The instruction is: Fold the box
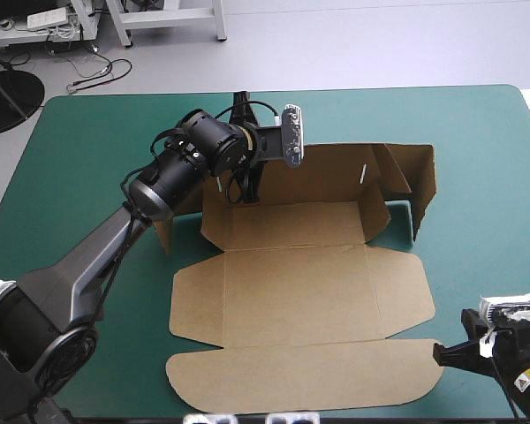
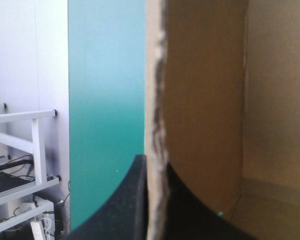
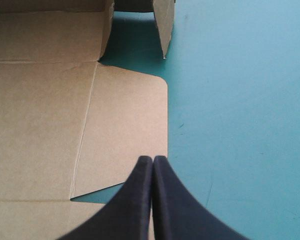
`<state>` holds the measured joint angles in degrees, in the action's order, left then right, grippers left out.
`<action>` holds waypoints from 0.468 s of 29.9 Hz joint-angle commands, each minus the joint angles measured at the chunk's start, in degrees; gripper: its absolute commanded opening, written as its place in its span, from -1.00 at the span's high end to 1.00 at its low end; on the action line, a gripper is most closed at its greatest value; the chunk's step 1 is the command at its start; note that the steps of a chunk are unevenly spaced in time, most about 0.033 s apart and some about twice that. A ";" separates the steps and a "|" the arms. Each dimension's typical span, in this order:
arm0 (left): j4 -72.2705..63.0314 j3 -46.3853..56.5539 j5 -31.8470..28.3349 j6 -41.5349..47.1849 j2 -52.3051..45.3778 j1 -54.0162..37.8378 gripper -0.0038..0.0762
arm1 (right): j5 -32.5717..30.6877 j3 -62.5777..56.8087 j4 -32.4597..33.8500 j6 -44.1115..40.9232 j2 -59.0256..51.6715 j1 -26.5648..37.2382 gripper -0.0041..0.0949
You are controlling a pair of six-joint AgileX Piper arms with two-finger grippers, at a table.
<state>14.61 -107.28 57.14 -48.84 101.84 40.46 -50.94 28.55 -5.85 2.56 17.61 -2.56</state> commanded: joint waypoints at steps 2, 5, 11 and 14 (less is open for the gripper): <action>4.12 0.36 -8.81 4.66 -1.95 0.23 0.93 | 6.06 3.90 2.91 -4.54 2.78 -0.18 0.96; 7.82 3.57 -12.33 9.29 -1.84 0.48 0.93 | 6.93 7.16 3.59 -4.85 6.64 -0.18 0.96; 21.41 8.83 -13.02 20.93 -1.84 3.78 0.93 | 11.38 18.51 3.59 -5.66 18.20 -0.18 0.96; 28.73 11.91 -13.84 28.64 -1.84 5.98 0.93 | 11.72 26.06 3.59 -5.66 26.36 -0.18 0.96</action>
<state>37.37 -96.45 44.93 -27.31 102.69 44.42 -44.21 47.11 -2.84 -2.97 37.67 -2.56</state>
